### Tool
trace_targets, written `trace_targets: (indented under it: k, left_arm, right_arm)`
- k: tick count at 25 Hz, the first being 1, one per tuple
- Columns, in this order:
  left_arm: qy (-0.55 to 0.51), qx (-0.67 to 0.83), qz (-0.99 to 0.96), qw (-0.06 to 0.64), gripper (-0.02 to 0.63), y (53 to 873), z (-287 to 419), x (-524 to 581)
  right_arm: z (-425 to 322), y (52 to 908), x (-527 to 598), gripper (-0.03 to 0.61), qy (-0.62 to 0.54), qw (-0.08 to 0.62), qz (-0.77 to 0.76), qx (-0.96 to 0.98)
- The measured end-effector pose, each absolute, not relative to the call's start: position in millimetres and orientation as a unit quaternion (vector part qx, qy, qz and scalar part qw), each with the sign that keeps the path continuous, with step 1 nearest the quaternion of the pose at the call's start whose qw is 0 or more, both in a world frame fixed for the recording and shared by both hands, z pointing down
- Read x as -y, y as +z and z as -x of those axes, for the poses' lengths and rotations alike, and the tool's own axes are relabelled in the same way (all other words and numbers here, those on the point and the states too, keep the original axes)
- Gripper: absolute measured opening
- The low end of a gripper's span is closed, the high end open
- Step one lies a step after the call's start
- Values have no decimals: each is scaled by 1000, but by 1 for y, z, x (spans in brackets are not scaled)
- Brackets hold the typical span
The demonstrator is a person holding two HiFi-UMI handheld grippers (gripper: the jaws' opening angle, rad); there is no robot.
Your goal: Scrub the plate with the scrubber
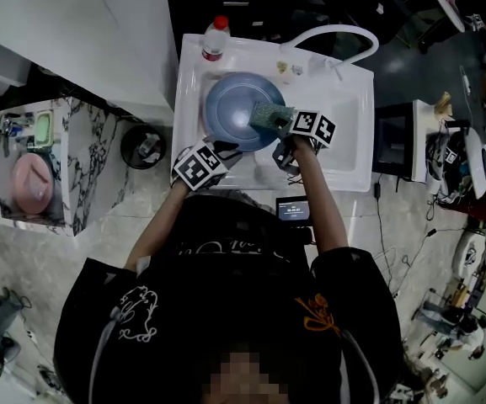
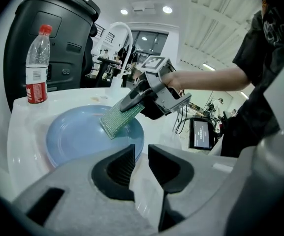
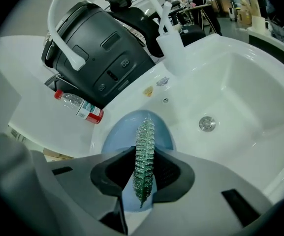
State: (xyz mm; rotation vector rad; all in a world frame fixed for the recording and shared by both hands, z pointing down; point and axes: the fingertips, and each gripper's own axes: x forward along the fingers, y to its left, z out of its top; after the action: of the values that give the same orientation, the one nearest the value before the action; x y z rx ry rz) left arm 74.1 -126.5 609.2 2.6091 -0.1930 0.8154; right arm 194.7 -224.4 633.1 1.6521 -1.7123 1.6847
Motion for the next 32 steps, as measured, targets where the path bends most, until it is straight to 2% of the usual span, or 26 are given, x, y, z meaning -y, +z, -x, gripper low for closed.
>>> trace_targets:
  k: [17,20,25,32]
  left_arm:
    - [260,102,-934,223,87,605,-76,139]
    - [253,115,-933,227,87,604,-70,144]
    - [242,158,-928,235,87,601,-49,162]
    - [219,240,-910,257,87,598,-9,189]
  right_arm:
    - [-242,616,236,94,507,222,-612,566]
    - [-225,608,239,92,507,209,-591,592]
    - [-159,601,241,92,561,150,-503,640]
    - [-96,617,248,92,579,167,-454,656]
